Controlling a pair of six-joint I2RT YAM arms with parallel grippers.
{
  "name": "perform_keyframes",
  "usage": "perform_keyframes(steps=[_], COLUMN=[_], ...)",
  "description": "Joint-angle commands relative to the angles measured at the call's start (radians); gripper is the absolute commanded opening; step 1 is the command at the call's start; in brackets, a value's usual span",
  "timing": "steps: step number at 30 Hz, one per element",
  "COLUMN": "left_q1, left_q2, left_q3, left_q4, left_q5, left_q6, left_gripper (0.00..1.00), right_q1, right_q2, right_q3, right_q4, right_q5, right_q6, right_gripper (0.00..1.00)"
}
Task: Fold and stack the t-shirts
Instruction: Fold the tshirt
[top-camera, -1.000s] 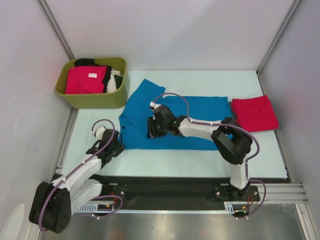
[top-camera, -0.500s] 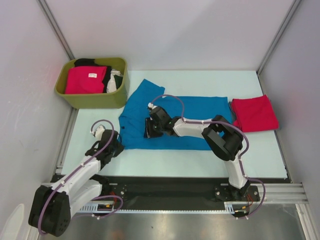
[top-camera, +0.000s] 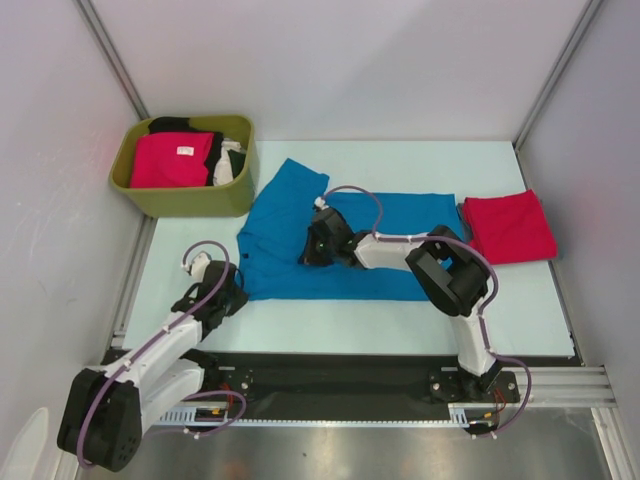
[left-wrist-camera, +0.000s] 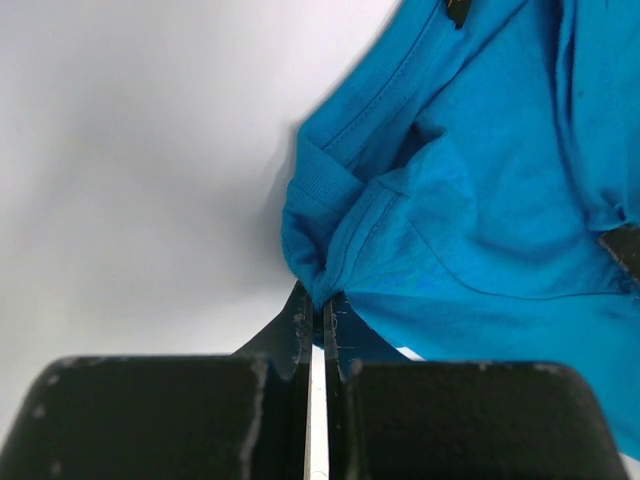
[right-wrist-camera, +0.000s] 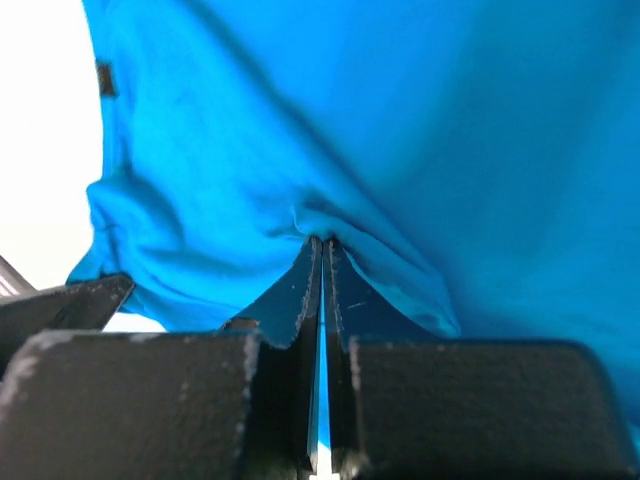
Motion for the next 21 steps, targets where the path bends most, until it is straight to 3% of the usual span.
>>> perform_keyframes(steps=[1, 5, 8, 9, 10, 13, 17, 21], left_q1=[0.013, 0.015, 0.015, 0.015, 0.015, 0.016, 0.018, 0.019], left_q2=[0.002, 0.003, 0.003, 0.008, 0.009, 0.015, 0.012, 0.006], left_q3=[-0.003, 0.002, 0.002, 0.002, 0.002, 0.005, 0.013, 0.014], left_q4=[-0.001, -0.001, 0.001, 0.002, 0.004, -0.001, -0.013, -0.016], left_q5=[-0.01, -0.013, -0.016, -0.016, -0.016, -0.018, -0.025, -0.021], left_q6=[0.031, 0.033, 0.034, 0.034, 0.034, 0.034, 0.039, 0.04], left_gripper=[0.01, 0.0, 0.01, 0.0, 0.01, 0.0, 0.0, 0.0], right_q1=[-0.051, -0.106, -0.155, -0.166, -0.175, -0.169, -0.137, -0.08], right_q2=[-0.06, -0.075, -0.072, -0.069, -0.063, -0.067, -0.104, -0.135], right_q3=[-0.061, -0.13, -0.218, -0.241, -0.255, -0.256, -0.247, -0.198], right_q4=[0.112, 0.191, 0.355, 0.461, 0.502, 0.527, 0.481, 0.33], right_q5=[-0.008, -0.067, -0.137, -0.15, -0.17, -0.166, -0.145, -0.097], right_q6=[0.089, 0.167, 0.264, 0.29, 0.311, 0.295, 0.153, -0.037], right_gripper=[0.0, 0.03, 0.06, 0.12, 0.29, 0.56, 0.56, 0.4])
